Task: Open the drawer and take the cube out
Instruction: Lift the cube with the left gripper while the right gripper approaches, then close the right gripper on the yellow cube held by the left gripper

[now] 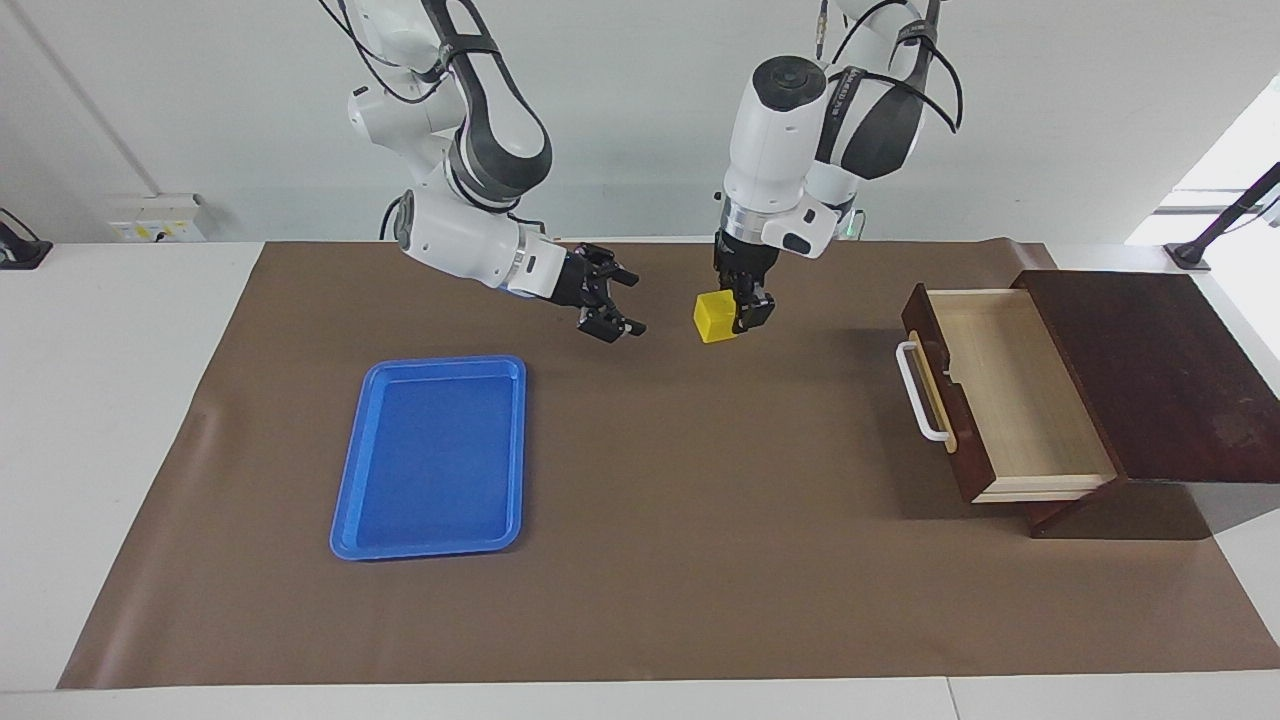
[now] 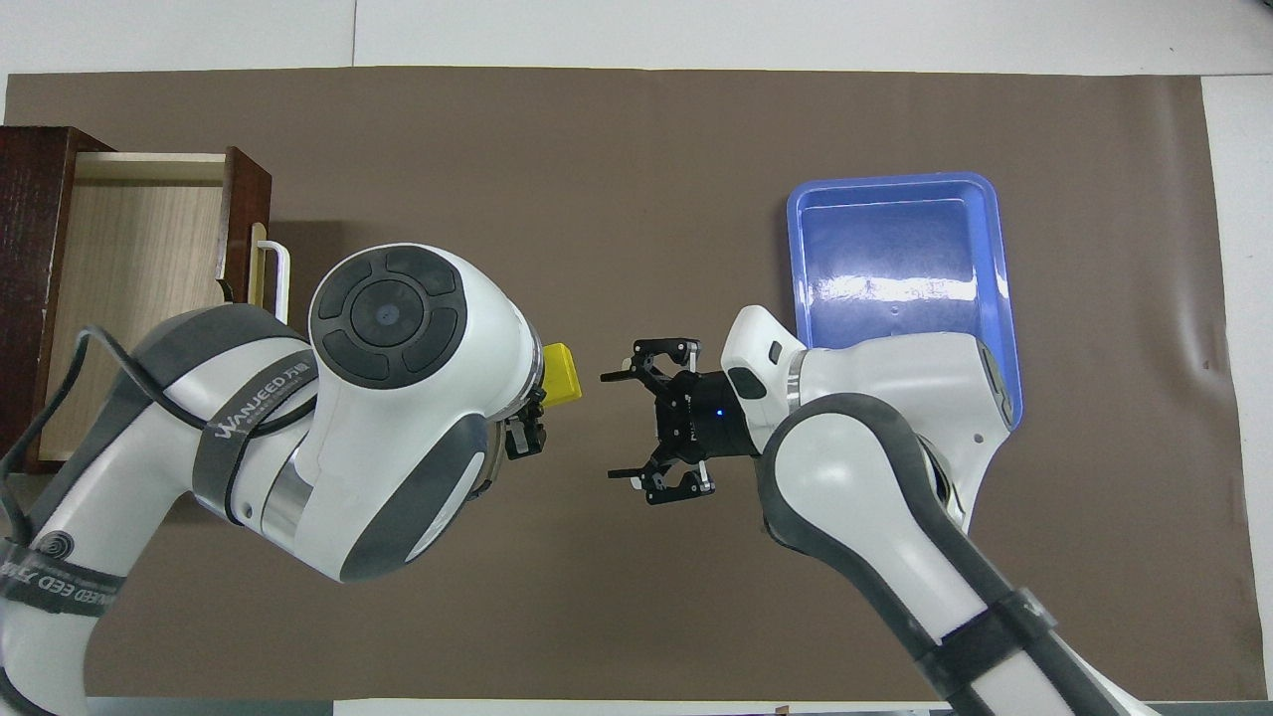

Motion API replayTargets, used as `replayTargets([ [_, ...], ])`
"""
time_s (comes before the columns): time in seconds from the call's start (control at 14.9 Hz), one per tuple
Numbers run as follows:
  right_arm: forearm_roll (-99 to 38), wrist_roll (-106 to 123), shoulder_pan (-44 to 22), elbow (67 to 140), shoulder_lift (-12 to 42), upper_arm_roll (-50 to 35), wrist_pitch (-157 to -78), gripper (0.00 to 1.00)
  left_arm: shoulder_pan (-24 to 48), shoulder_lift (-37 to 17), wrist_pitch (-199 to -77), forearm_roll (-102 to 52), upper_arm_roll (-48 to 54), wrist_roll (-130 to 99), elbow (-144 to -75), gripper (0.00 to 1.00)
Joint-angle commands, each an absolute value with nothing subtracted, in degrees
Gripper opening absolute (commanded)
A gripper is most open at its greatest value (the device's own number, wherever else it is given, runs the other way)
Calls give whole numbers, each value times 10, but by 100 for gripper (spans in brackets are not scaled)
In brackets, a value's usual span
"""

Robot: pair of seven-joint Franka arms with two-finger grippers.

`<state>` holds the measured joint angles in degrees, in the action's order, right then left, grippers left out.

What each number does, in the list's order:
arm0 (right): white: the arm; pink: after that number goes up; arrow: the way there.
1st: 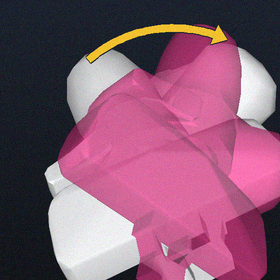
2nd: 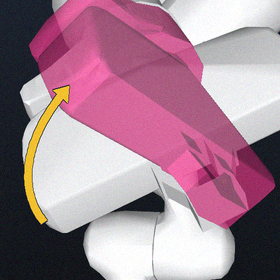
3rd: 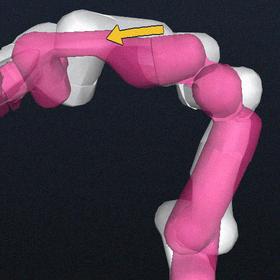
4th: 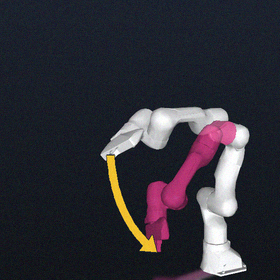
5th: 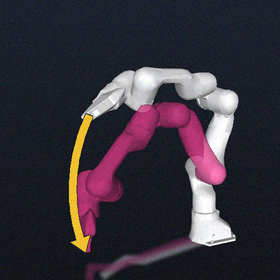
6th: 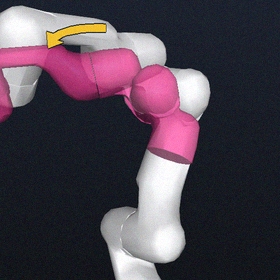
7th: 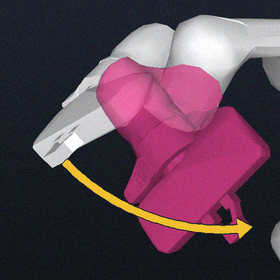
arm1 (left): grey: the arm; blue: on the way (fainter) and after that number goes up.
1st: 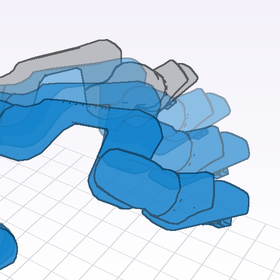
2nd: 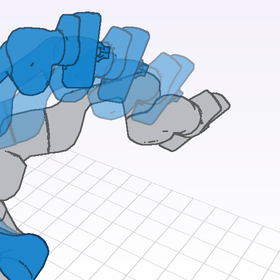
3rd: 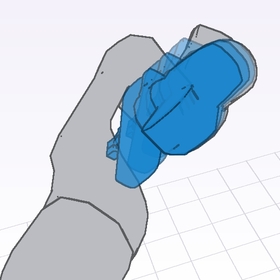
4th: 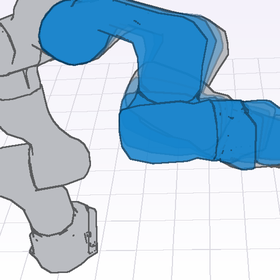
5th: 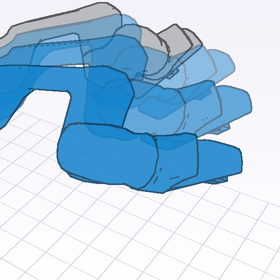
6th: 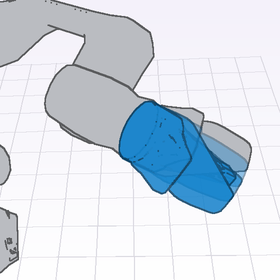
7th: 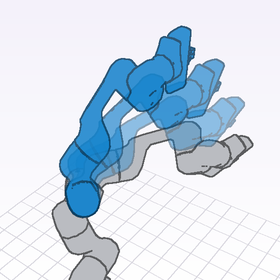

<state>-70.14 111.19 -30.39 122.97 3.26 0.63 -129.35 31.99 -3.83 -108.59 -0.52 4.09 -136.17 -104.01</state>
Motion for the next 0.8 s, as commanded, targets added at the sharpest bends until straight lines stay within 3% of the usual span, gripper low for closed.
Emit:
replayTargets([
  [0.0, -724, 1142, -301, 1195, 75, 9, -1292, 100, 339, -25, -1098, -15, 31, -1370, -1060, 0],
  [0.2, -740, 1141, -316, 1163, 99, 9, -1302, 100, 344, -20, -1098, -15, 31, -1371, -1070, 0],
  [0.74, -740, 1132, -323, 1144, 104, 9, -1306, 100, 346, -17, -1098, -15, 31, -1373, -1075, 0],
])
